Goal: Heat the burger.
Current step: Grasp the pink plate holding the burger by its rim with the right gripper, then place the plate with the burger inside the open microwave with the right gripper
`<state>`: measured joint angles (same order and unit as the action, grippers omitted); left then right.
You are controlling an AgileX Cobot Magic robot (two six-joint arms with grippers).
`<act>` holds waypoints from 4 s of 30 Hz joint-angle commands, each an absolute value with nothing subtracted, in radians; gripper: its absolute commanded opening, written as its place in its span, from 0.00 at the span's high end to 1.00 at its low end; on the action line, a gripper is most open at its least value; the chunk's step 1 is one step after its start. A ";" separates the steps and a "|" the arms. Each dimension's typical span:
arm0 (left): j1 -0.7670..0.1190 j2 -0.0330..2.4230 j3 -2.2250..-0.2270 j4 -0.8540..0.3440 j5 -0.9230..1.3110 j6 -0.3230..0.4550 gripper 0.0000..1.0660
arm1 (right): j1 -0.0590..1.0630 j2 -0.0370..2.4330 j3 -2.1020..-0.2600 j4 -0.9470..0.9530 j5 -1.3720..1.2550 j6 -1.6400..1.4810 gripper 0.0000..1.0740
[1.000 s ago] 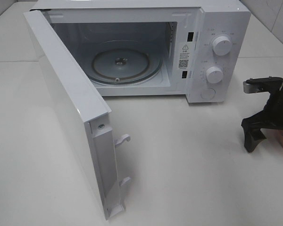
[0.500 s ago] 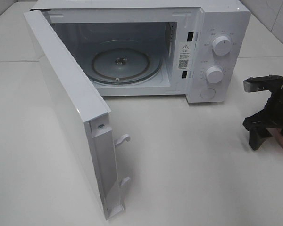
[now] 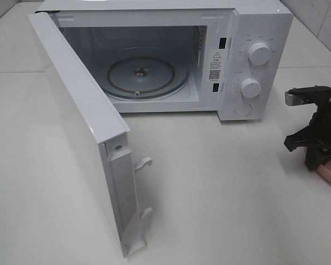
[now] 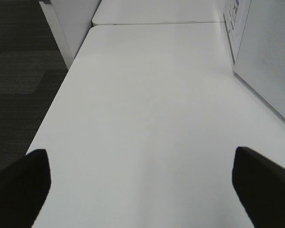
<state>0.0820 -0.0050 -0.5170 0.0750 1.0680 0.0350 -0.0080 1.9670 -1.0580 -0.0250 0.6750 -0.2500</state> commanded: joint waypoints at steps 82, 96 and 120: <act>0.076 -0.011 -0.515 0.078 1.063 0.031 0.08 | 0.731 1.438 -0.757 -0.519 0.993 0.151 1.00; 0.076 -0.011 -0.515 0.078 1.063 0.031 0.08 | 0.912 1.400 -0.757 -0.533 1.061 0.152 1.00; 0.076 -0.011 -0.515 0.078 1.063 0.031 0.08 | 1.018 1.400 -0.757 -0.607 0.846 -0.264 1.00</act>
